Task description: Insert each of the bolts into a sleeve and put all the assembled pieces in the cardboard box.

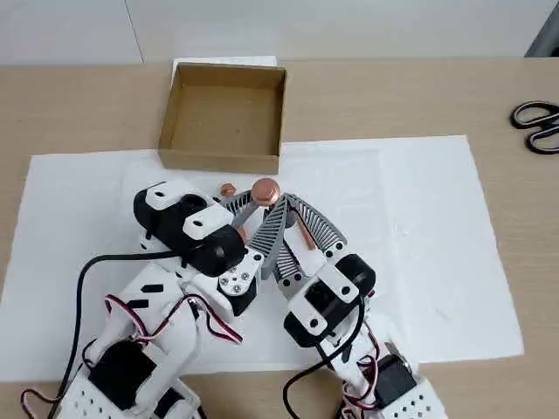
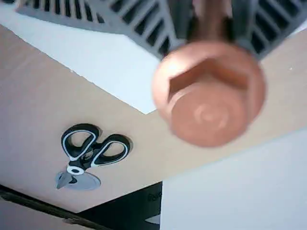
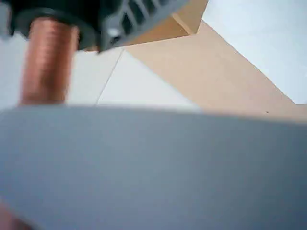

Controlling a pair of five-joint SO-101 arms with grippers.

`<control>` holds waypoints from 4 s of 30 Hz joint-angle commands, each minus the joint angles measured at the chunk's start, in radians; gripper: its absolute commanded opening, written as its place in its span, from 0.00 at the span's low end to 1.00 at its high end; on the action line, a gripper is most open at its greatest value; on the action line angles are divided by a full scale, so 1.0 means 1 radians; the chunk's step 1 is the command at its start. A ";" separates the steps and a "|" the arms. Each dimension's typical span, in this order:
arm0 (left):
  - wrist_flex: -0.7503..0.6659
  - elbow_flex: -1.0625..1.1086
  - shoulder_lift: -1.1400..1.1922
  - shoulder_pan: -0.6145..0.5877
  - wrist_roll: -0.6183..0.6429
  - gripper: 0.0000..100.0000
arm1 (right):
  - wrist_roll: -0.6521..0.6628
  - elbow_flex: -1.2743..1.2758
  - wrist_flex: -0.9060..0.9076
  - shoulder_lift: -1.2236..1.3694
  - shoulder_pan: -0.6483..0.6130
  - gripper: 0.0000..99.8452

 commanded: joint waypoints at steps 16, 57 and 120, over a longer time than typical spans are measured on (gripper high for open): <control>0.069 -0.004 0.006 0.008 -0.005 0.01 | 0.003 0.006 -0.016 -0.015 -0.004 0.01; 0.097 -0.058 0.000 -0.106 -0.071 0.18 | 0.003 0.006 -0.016 -0.015 -0.004 0.00; -0.181 0.487 -0.466 -1.013 0.026 0.01 | -0.551 -0.868 0.392 0.935 0.308 0.00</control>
